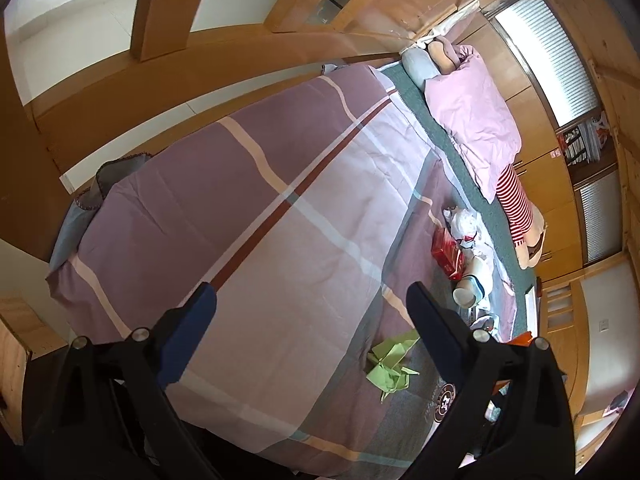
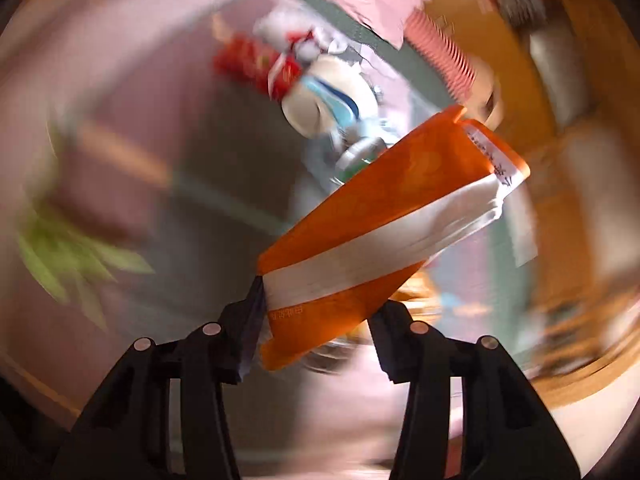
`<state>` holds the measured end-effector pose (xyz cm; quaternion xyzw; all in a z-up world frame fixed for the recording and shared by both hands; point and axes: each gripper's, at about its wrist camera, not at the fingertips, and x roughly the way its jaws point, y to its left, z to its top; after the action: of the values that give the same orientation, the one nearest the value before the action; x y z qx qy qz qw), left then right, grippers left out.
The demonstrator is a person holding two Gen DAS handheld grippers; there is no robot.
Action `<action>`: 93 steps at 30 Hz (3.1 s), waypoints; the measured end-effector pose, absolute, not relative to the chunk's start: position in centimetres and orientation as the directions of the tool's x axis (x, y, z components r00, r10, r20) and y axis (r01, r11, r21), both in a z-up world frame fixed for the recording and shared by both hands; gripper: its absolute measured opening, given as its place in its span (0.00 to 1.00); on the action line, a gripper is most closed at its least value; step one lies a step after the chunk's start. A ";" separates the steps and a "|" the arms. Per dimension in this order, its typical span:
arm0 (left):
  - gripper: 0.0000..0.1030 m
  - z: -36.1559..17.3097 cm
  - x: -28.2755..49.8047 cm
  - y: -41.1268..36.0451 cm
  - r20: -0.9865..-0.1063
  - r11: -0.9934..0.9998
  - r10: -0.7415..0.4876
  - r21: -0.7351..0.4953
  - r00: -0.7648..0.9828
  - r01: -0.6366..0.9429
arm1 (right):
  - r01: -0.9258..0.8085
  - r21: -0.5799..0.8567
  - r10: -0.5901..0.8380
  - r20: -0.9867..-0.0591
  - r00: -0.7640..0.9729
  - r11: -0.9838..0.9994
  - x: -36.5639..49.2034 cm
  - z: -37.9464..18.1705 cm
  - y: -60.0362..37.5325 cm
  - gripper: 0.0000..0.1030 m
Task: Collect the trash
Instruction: 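Grasp the green paper crane with the left gripper while the right gripper holds the orange bag, then lift the green crane and orange bag together off the bed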
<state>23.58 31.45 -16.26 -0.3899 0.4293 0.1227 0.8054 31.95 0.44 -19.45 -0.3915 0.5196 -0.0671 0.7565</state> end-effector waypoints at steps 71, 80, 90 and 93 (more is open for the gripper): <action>0.38 -10.6 22.9 15.2 -0.583 0.996 0.037 -0.048 0.812 -0.079 | 0.059 -0.041 -0.072 -0.599 0.797 0.997 18.0 -6.7 -7.0 0.63; 0.38 -7.7 20.4 16.0 -0.457 0.995 0.024 -0.077 0.889 -0.066 | 0.037 -0.082 -0.077 -0.568 0.819 0.996 17.4 -5.9 -6.1 0.63; 0.38 -7.9 20.4 14.9 -0.475 0.998 -0.002 -0.050 0.880 -0.025 | 0.037 -0.081 -0.077 -0.576 0.814 0.996 17.5 -5.9 -6.1 0.63; 0.38 -8.2 20.5 14.4 -0.489 0.999 -0.029 -0.042 0.872 0.010 | 0.038 -0.080 -0.077 -0.580 0.811 0.996 17.4 -6.0 -6.0 0.63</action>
<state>20.52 14.36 -8.16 -0.0192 0.2532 -0.0100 0.9672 17.43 -6.03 -5.97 -0.0323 0.3060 -0.0302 0.9510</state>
